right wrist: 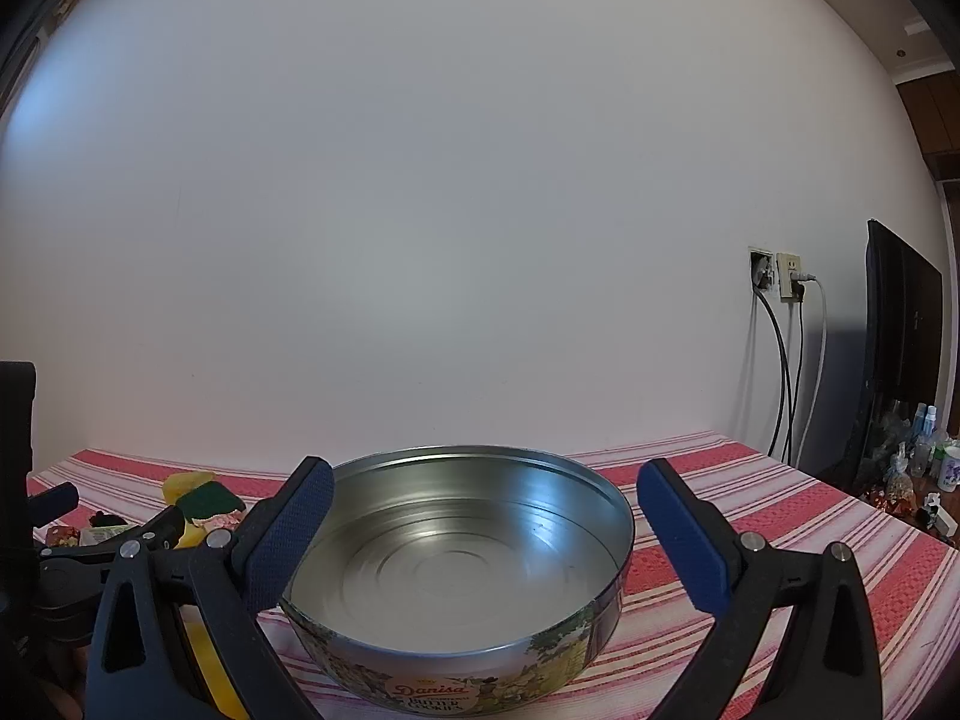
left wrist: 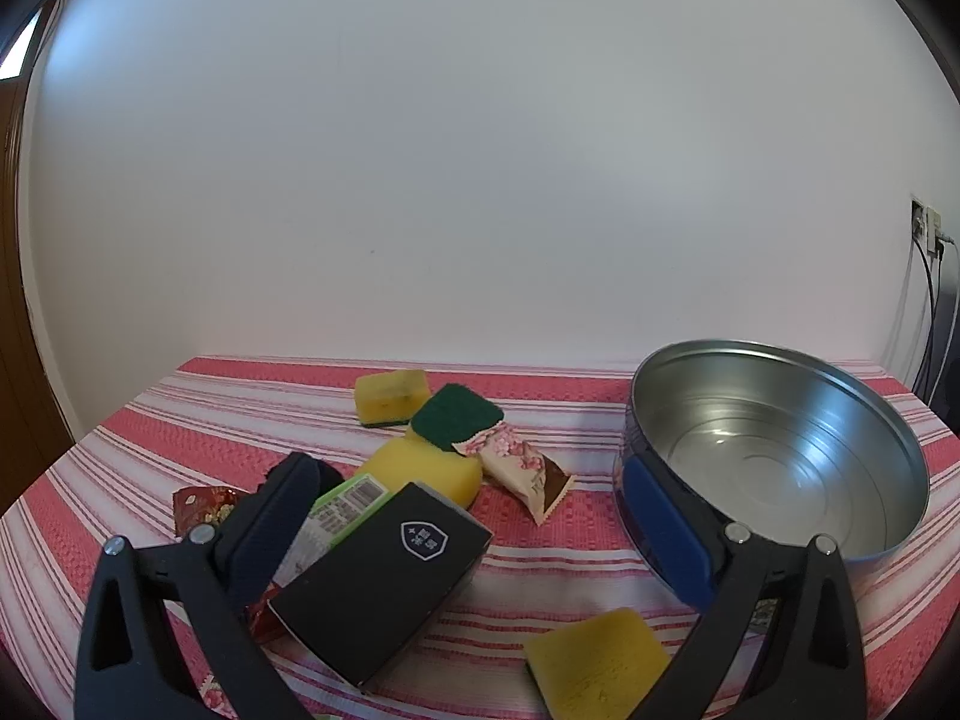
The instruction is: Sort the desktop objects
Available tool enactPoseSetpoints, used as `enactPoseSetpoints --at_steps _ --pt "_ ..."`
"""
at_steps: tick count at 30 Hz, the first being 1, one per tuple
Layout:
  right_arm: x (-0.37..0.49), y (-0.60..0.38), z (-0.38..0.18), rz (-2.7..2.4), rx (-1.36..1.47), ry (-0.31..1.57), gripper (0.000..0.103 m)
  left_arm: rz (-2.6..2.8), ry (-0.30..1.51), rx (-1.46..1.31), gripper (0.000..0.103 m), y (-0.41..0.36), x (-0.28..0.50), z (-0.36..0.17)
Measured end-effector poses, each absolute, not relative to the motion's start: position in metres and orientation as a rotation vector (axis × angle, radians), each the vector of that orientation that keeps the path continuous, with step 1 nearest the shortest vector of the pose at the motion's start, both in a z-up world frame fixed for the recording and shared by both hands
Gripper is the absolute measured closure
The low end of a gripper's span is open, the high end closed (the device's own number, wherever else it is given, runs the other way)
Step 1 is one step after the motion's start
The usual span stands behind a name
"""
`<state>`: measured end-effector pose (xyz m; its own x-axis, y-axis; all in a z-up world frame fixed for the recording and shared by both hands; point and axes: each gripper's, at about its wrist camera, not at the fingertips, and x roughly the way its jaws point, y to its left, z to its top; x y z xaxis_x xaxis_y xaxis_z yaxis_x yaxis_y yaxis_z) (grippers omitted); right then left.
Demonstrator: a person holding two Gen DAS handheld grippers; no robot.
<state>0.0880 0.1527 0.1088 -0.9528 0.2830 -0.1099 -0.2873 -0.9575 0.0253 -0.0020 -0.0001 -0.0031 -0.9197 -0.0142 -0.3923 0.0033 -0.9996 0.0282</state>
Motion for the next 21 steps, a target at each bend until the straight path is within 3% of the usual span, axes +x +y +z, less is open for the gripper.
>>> enactPoseSetpoints --at_steps 21 --pt "0.0902 0.1519 0.1090 2.852 -0.157 0.065 0.000 -3.072 -0.026 0.626 0.001 -0.0011 0.0002 -0.0024"
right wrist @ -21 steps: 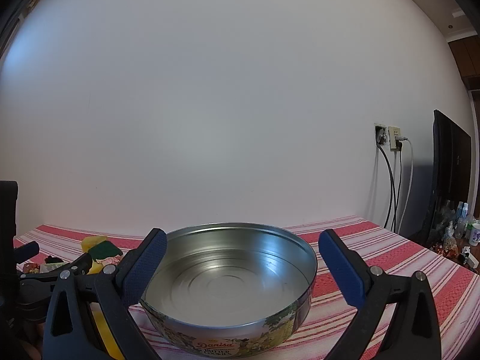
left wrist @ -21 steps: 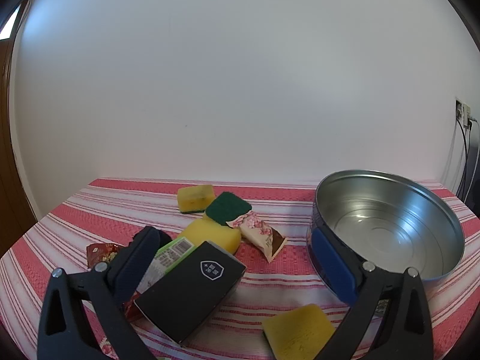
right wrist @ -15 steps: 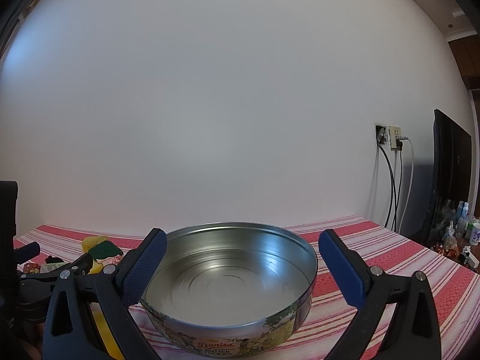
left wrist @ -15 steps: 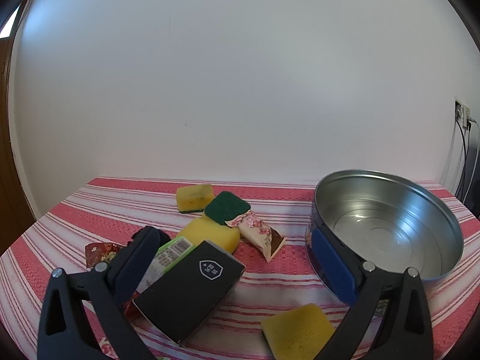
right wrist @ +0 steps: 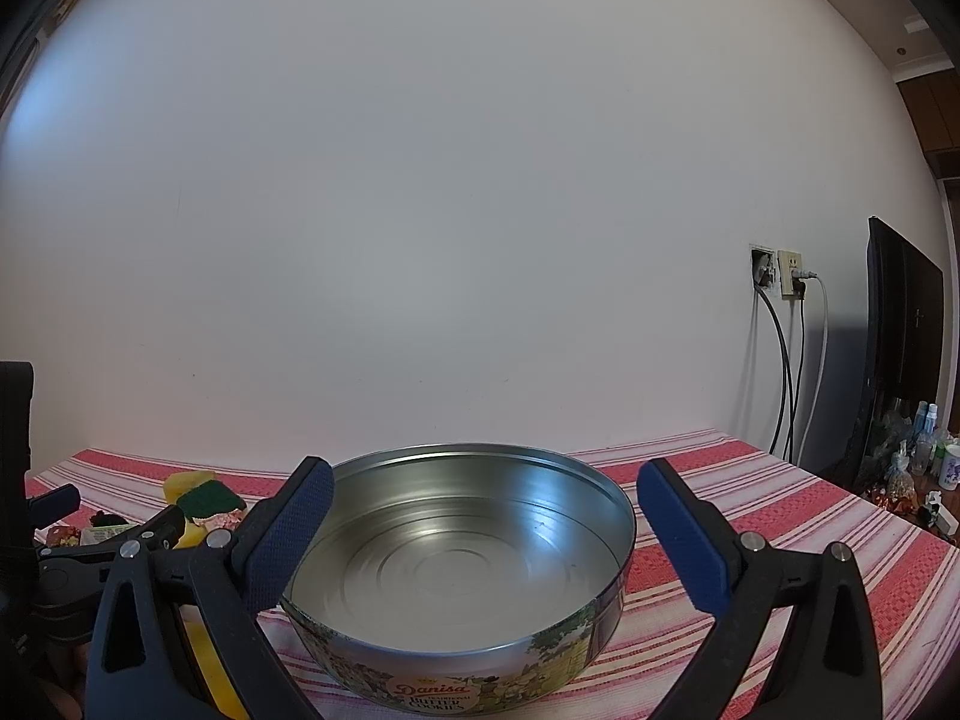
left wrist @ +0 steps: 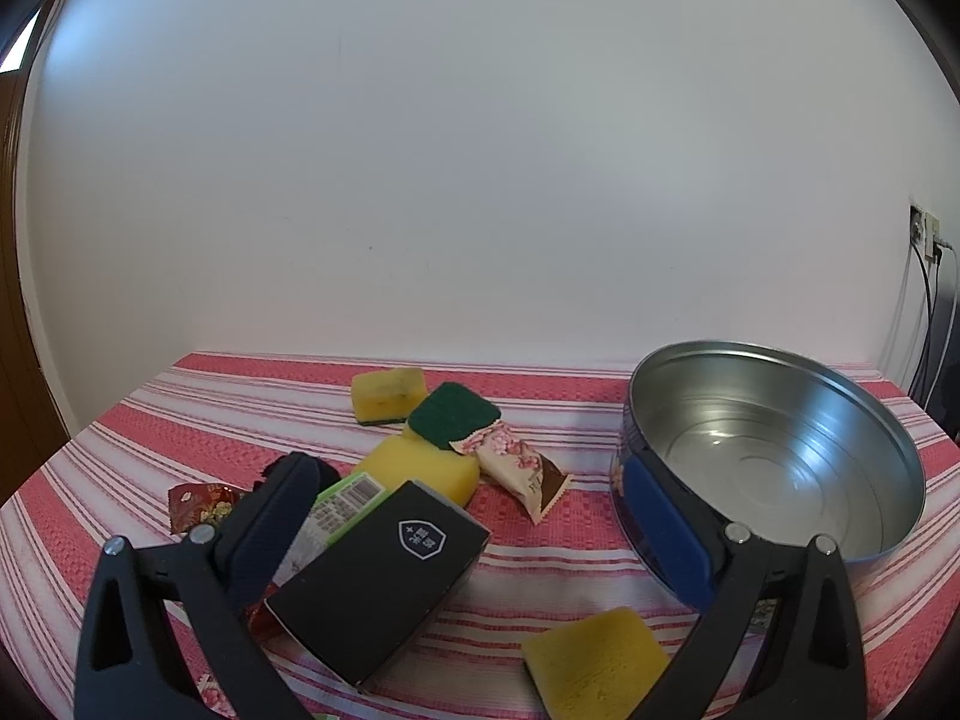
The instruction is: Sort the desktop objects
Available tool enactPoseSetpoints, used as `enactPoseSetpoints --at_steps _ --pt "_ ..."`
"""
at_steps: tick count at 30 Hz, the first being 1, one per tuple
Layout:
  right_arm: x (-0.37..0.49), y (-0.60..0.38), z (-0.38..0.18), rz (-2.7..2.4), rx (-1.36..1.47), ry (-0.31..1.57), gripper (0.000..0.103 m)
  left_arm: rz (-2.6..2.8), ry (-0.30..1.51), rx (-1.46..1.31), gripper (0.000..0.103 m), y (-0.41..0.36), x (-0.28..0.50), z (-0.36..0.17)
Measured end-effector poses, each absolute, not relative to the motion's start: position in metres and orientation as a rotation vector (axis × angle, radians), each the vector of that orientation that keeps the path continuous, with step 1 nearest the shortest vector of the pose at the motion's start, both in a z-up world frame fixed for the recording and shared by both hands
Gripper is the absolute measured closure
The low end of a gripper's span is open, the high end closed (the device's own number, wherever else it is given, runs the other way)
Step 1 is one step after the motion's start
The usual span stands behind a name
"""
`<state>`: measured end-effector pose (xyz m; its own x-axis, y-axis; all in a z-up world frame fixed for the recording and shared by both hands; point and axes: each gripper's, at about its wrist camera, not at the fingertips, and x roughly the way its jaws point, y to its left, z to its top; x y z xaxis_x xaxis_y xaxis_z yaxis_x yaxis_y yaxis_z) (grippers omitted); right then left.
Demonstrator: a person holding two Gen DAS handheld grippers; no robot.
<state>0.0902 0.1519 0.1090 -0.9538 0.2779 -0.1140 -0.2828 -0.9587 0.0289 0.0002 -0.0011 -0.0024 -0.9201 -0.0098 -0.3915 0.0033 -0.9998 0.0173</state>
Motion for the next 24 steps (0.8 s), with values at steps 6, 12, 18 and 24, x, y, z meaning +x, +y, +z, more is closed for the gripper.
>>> enactPoseSetpoints --at_steps 6,12,18,24 --pt "0.0918 0.1515 0.1067 2.868 -0.149 0.076 0.000 -3.071 -0.032 0.625 0.000 -0.0018 -0.0003 -0.0035" --pt "0.0922 0.1457 0.1040 2.892 -0.135 0.042 0.000 -3.066 -0.019 0.608 0.000 -0.0043 0.0003 -0.0039" --pt "0.0917 0.1425 0.1011 2.900 -0.125 0.019 0.000 -3.055 -0.014 0.578 0.000 -0.0062 0.0006 -0.0022" --pt "0.0947 0.1454 0.1009 2.925 -0.098 0.043 0.000 -3.042 0.007 0.593 0.001 -0.0104 0.0026 -0.0022"
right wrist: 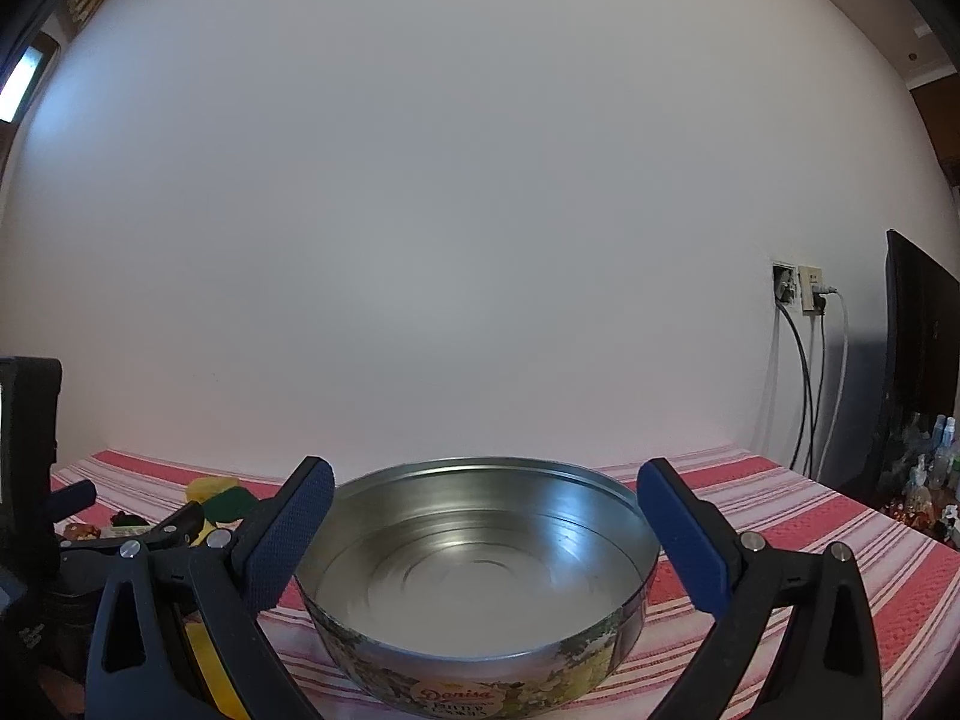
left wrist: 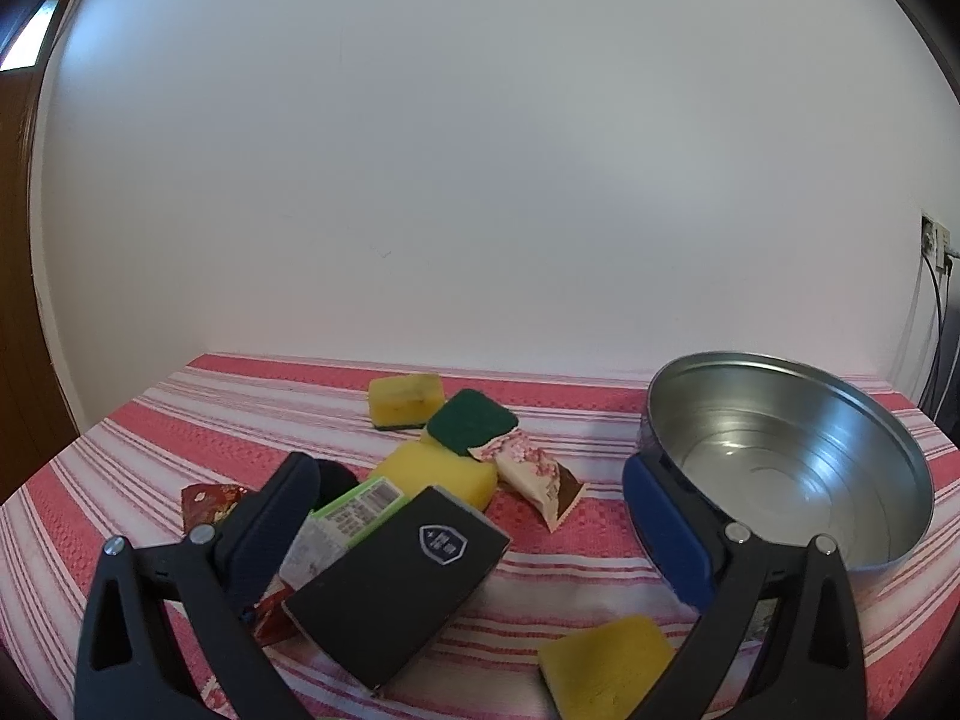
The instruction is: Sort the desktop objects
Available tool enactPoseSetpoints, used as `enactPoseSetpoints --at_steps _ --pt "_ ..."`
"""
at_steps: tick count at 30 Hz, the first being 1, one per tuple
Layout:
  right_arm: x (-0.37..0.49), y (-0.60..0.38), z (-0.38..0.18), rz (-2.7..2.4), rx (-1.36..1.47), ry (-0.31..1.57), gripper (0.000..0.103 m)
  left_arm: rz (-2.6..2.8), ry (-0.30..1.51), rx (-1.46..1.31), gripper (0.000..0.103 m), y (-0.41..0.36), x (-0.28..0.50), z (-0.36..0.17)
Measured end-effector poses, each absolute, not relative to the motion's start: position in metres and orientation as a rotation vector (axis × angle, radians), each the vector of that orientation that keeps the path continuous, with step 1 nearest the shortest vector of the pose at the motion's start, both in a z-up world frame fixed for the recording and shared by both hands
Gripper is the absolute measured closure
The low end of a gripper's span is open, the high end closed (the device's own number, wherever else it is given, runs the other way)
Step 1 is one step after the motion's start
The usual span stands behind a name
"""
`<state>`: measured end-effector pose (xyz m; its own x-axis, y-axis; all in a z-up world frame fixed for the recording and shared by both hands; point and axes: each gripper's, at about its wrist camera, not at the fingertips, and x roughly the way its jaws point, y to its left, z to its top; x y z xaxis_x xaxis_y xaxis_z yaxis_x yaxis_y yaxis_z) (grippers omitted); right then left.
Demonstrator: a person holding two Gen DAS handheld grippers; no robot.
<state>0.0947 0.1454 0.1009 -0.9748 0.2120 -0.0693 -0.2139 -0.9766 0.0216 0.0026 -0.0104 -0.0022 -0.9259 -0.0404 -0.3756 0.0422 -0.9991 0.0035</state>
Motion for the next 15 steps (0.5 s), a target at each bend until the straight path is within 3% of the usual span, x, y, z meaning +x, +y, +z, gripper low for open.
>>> enactPoseSetpoints --at_steps 5,11,15 --pt "0.100 0.142 0.099 3.028 -0.088 0.077 0.000 -3.012 0.054 0.666 0.001 -0.021 0.012 -0.004" --pt "0.102 0.130 0.094 3.105 -0.114 0.011 0.001 -2.914 -0.033 0.769 0.001 -0.031 0.033 -0.013" --pt "0.102 0.128 0.091 3.132 -0.119 -0.018 0.000 -2.829 0.027 0.853 0.001 -0.051 0.048 -0.018"
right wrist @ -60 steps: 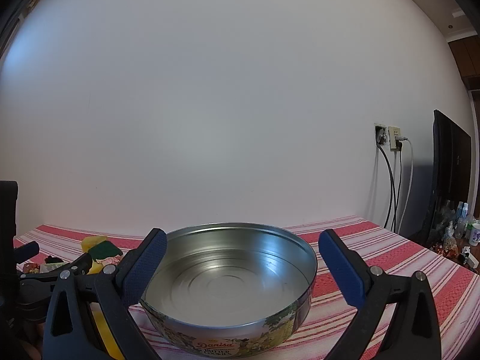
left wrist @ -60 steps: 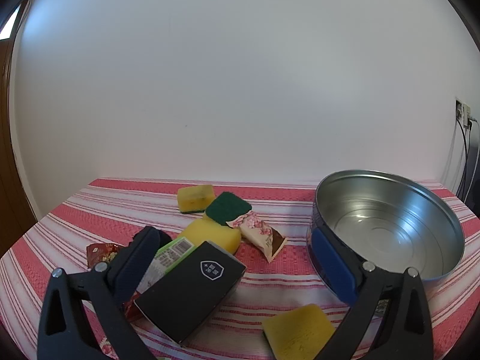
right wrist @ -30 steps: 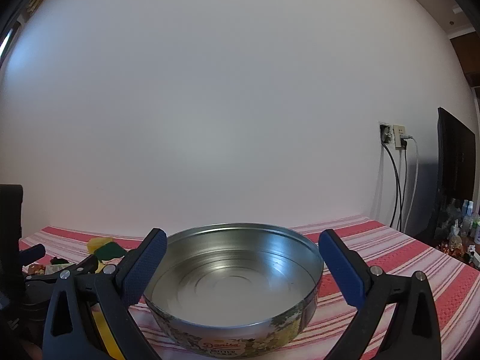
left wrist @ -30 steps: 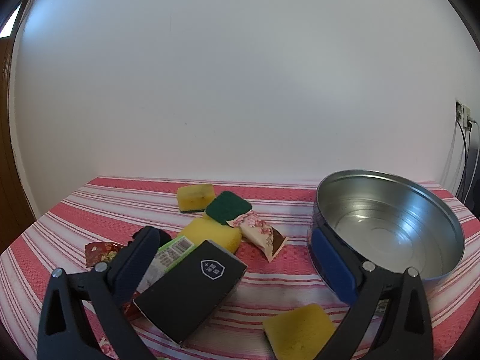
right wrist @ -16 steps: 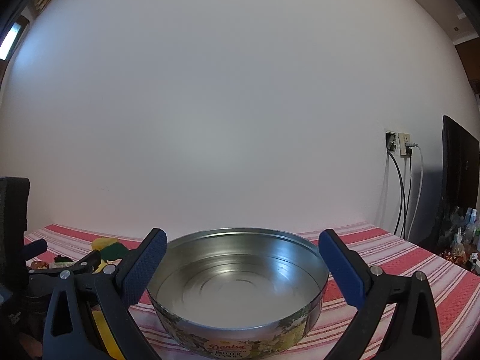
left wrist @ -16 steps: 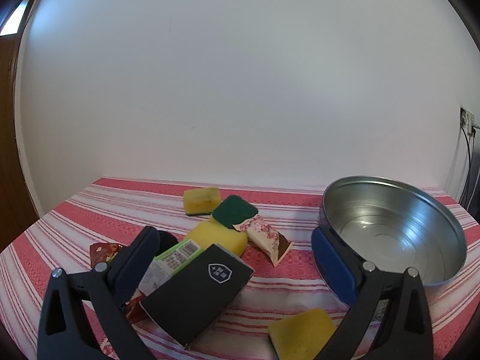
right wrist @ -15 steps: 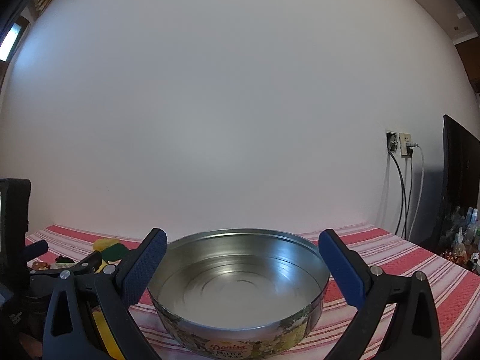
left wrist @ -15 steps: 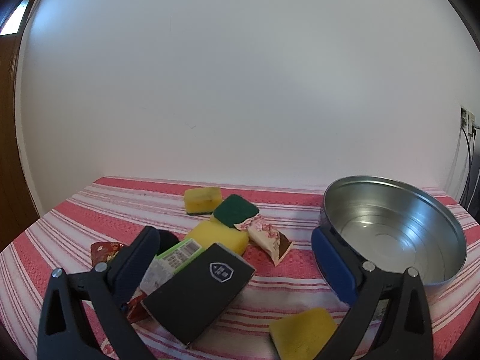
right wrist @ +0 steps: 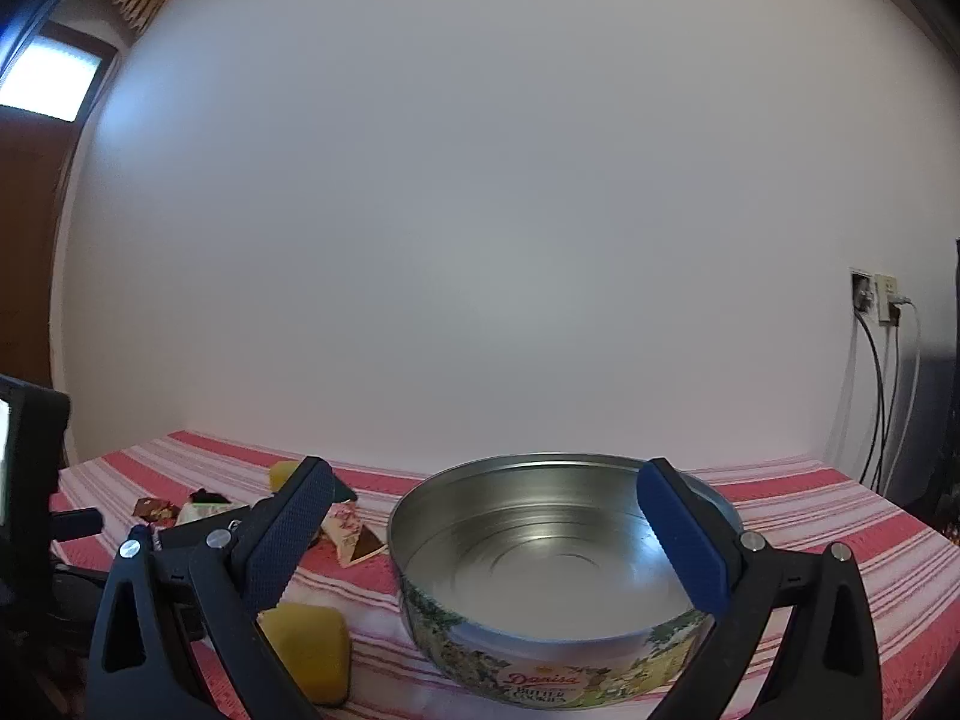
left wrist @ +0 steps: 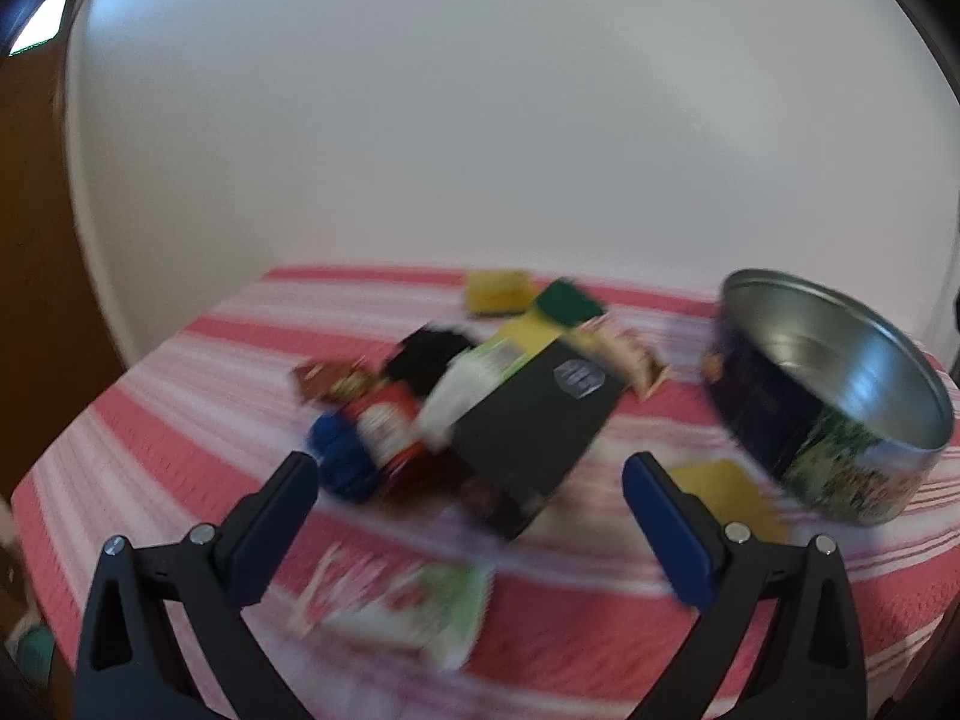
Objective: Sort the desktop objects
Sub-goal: 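Grasp the white-wrapped snack with the left tool while the right tool grasps the yellow sponge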
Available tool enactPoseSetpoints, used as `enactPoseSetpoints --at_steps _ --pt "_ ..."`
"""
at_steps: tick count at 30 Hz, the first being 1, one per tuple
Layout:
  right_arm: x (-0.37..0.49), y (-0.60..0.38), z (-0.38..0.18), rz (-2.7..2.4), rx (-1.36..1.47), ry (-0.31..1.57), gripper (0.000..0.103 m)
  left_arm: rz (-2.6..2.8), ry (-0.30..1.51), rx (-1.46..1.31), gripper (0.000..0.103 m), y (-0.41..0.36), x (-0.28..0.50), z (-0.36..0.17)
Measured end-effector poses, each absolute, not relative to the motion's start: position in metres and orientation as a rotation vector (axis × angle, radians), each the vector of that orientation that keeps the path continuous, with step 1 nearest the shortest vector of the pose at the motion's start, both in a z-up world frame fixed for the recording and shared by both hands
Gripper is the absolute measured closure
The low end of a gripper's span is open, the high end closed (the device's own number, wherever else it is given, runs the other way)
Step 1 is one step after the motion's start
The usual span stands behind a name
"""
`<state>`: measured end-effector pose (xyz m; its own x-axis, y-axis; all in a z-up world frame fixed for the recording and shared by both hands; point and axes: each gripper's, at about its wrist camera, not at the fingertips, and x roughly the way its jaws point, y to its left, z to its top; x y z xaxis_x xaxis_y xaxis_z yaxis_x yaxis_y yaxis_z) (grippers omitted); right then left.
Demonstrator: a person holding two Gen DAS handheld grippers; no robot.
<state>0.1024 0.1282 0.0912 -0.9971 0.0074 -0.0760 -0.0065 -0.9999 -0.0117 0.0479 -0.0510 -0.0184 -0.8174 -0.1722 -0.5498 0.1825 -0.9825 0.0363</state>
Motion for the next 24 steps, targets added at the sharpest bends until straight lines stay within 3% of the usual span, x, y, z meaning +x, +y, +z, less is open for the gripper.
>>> enactPoseSetpoints --at_steps 11,17,24 --pt "0.110 0.120 0.080 3.249 -0.195 -0.058 0.001 -2.599 0.210 1.206 0.001 -0.102 0.039 -0.057" --pt "0.097 0.112 0.071 3.435 -0.460 0.074 0.001 -2.587 0.232 1.297 0.001 -0.111 0.035 -0.069" --pt "0.078 0.078 0.047 3.460 -0.826 -0.047 0.001 -2.654 0.183 1.325 0.001 -0.113 0.041 -0.067"
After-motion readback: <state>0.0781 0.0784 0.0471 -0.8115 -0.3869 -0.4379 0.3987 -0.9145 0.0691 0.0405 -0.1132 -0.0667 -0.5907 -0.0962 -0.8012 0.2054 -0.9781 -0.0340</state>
